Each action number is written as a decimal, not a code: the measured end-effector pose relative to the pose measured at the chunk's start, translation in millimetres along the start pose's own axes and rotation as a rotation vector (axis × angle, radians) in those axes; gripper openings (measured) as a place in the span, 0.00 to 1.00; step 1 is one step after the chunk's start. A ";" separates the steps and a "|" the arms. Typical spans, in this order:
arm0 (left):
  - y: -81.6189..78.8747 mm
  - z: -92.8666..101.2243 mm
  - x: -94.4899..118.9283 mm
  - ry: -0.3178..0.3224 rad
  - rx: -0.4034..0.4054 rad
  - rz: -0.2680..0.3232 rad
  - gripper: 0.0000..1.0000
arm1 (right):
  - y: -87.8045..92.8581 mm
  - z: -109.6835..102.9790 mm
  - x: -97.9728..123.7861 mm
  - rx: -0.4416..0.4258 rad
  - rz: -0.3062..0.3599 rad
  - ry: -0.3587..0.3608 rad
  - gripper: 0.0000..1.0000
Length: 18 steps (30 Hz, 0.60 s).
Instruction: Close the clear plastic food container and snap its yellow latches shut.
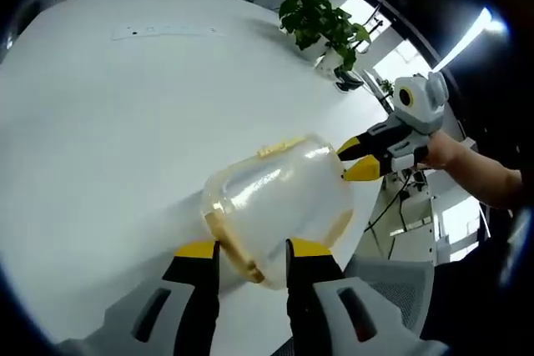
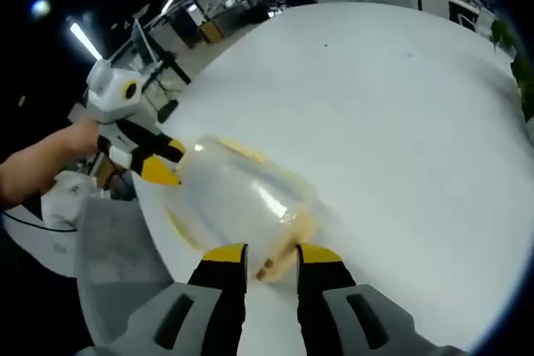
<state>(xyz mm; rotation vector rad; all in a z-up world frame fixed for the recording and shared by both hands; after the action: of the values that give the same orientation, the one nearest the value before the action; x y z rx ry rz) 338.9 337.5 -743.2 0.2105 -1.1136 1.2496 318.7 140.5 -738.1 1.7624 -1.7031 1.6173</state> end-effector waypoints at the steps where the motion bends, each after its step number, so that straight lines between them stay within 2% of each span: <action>1: 1.3 0.1 0.0 0.003 0.002 0.001 0.28 | 0.1 -0.1 -0.4 0.008 0.005 -0.008 0.20; 3: 8.3 2.3 -0.8 0.035 0.020 -0.026 0.26 | 0.1 1.7 -1.1 -0.007 0.015 -0.023 0.20; 4: 11.8 8.3 -1.5 0.062 0.058 -0.047 0.26 | 1.0 2.3 -2.0 -0.019 0.017 -0.026 0.19; 5: 10.4 1.7 -0.9 0.028 0.018 -0.035 0.26 | 1.3 2.9 -3.0 -0.052 0.028 -0.018 0.19; 8: 11.1 4.2 -0.8 0.036 0.024 -0.020 0.26 | 2.9 0.1 -3.5 -0.042 0.022 -0.018 0.19; 13: 10.0 4.6 -1.2 0.024 0.074 -0.015 0.26 | 3.6 2.4 -4.5 -0.084 0.049 -0.029 0.19; 18: 9.3 4.2 -2.0 0.012 0.078 -0.011 0.27 | 0.6 -0.8 -5.2 -0.072 0.034 -0.016 0.19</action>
<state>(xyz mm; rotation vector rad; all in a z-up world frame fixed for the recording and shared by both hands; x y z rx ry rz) 329.1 336.9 -746.6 0.2669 -1.0532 1.2842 319.2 143.9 -742.2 1.7271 -1.7846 1.5389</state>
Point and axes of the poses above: the point that each gripper's makers call its tool centre point, and the gripper's own axes: x roughly backward along the fingers, z roughly to its right, y roughly out of its underside, the point moved 4 cm from there along x, roughly backward along the fingers, and after that the axes turned 2 degrees about x, right-handed, at the moved point
